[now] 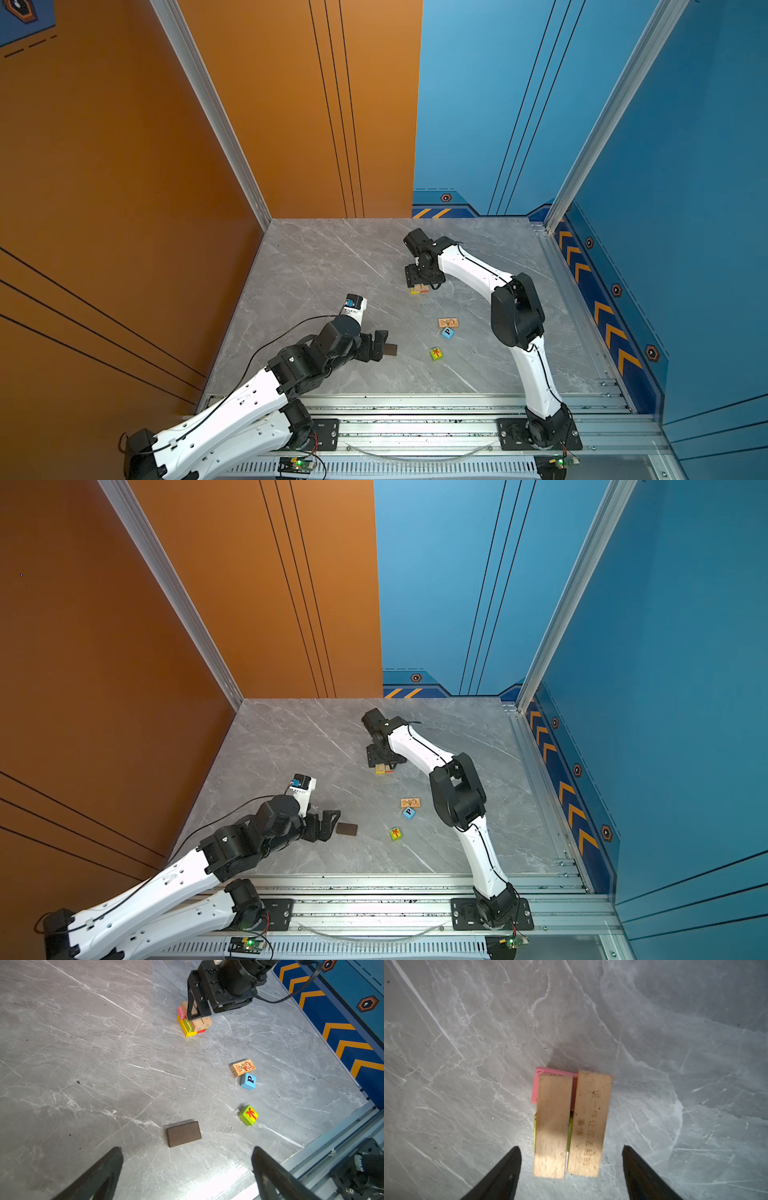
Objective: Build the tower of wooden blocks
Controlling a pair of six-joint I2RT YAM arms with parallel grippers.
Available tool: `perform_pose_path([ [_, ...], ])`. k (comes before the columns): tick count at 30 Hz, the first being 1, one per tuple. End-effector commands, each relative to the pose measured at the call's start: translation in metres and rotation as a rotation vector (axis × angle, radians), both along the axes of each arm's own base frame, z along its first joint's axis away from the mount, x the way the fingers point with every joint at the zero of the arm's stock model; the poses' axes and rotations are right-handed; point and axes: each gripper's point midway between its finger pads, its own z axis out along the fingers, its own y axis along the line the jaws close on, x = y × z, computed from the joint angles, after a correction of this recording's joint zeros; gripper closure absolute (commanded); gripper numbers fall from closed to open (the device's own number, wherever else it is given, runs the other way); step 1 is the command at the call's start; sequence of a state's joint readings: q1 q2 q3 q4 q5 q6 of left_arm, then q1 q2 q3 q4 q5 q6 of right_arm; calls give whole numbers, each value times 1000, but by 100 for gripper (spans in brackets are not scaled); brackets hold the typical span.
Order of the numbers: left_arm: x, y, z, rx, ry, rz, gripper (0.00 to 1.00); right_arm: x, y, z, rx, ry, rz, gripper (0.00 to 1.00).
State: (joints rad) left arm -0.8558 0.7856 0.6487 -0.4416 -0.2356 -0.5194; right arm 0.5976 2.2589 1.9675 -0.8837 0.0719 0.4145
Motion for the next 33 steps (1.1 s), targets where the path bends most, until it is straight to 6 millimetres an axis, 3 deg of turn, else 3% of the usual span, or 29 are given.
perform_pose_path([
  [1, 2, 6, -5, 40, -4, 13, 2, 1, 2, -1, 4, 24, 20, 24],
  [9, 5, 6, -2, 38, -6, 18, 2, 6, 3, -9, 7, 40, 15, 29],
  [22, 12, 6, -4, 32, 13, 27, 2, 10, -2, -17, -14, 55, 10, 49],
  [28, 12, 6, -5, 29, 18, 28, 2, 10, 0, -17, -2, 58, 7, 46],
  [33, 12, 6, -4, 27, 17, 28, 2, 9, 5, -4, 19, 40, 18, 29],
])
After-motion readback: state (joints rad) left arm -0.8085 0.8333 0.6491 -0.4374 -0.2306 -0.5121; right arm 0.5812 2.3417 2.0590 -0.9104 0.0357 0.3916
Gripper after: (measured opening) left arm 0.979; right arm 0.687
